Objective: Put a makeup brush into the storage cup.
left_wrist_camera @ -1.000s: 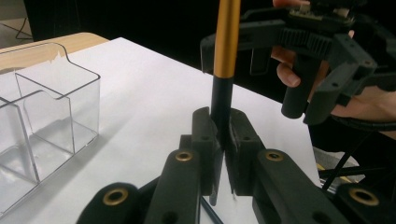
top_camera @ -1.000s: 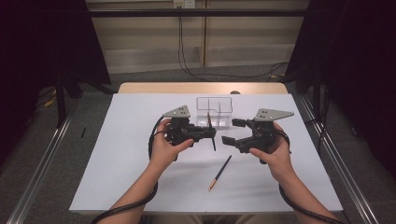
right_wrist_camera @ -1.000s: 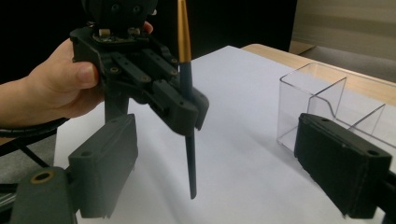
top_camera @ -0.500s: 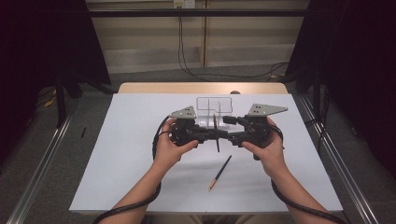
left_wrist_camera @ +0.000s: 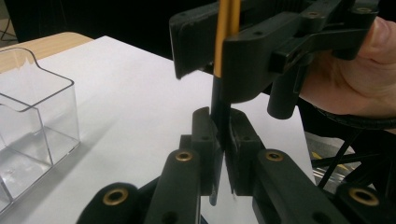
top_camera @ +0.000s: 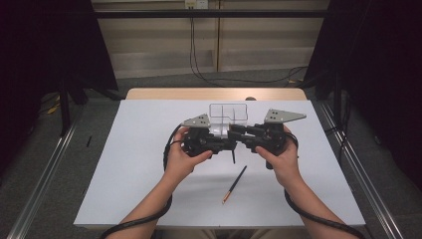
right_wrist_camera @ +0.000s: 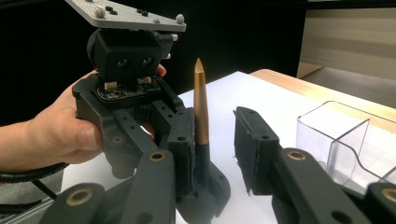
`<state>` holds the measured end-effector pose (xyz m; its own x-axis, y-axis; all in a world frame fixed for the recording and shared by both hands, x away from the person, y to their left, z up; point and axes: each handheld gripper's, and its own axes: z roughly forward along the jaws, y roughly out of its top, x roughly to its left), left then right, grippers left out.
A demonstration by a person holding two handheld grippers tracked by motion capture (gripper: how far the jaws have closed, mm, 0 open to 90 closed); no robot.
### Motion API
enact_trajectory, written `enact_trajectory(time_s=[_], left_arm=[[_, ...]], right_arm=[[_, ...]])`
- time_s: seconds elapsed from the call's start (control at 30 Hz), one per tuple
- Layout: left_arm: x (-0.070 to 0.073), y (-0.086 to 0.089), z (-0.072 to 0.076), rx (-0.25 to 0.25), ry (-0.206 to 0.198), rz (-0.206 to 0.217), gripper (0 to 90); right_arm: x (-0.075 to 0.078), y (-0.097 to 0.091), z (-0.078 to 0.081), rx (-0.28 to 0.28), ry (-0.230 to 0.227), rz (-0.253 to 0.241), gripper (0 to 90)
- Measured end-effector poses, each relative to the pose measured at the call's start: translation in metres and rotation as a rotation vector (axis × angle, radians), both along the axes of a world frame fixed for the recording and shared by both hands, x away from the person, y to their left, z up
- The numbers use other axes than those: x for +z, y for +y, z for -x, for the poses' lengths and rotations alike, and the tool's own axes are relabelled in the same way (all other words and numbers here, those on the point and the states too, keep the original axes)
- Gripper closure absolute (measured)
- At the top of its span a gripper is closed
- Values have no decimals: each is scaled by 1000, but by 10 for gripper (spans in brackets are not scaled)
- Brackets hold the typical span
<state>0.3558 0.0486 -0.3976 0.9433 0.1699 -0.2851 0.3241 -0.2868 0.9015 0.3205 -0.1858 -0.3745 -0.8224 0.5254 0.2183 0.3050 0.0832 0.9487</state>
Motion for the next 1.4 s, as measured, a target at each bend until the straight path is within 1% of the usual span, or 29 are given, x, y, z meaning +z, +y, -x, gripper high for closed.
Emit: enact_trajectory(time_s=[0.07,0.1,0.27,0.3,0.4,0.47,0.53,0.63,0.67,0.87,0.9,0.97,1.07,1.13,1.17,1.23,1.27,1.3,1.33,1.37,1.4], left_arm=[[0,0,0,-3,6,5,835],[0,0,0,-2,5,0,835],[0,0,0,-6,16,0,834],[0,0,-1,-8,20,6,834],[0,1,-1,-12,24,6,834],[1,2,-1,-12,20,1,835],[1,2,-1,-14,30,11,835],[1,2,-2,-16,33,24,834],[1,3,-2,-16,31,22,834],[0,3,-2,-15,38,28,830],[0,3,-2,-17,46,32,824],[-1,4,-2,-6,46,33,757],[-1,5,-1,-1,44,22,719],[-1,7,-1,2,46,34,687],[-1,8,-1,13,42,32,655],[-1,10,-2,19,43,47,602],[-1,11,-2,27,50,58,557],[0,11,-2,30,56,69,482],[0,12,-2,33,55,70,398],[0,13,-2,37,43,72,338],[0,13,-2,32,49,84,300]], right_arm=[[0,1,0,1,4,-9,729],[0,1,0,2,5,-11,746],[-1,2,0,25,3,-24,822],[-2,2,1,25,2,-25,831],[-2,2,1,27,1,-35,837],[-3,2,1,29,3,-44,838],[-3,2,1,27,7,-55,839],[-3,1,0,28,10,-69,839],[-3,0,0,29,12,-72,839],[-3,1,0,29,9,-75,841],[-3,1,0,31,9,-76,841],[-3,0,0,33,8,-78,841],[-3,-1,0,34,11,-90,841],[-2,-1,0,35,8,-89,841],[-2,-1,0,34,7,-88,841],[-1,-1,-1,35,4,-87,841],[-1,-1,0,35,3,-86,841],[-1,-1,0,35,2,-85,841],[-1,-1,0,35,1,-86,841],[-1,-1,0,33,4,-84,841],[-2,-1,0,30,2,-84,841]])
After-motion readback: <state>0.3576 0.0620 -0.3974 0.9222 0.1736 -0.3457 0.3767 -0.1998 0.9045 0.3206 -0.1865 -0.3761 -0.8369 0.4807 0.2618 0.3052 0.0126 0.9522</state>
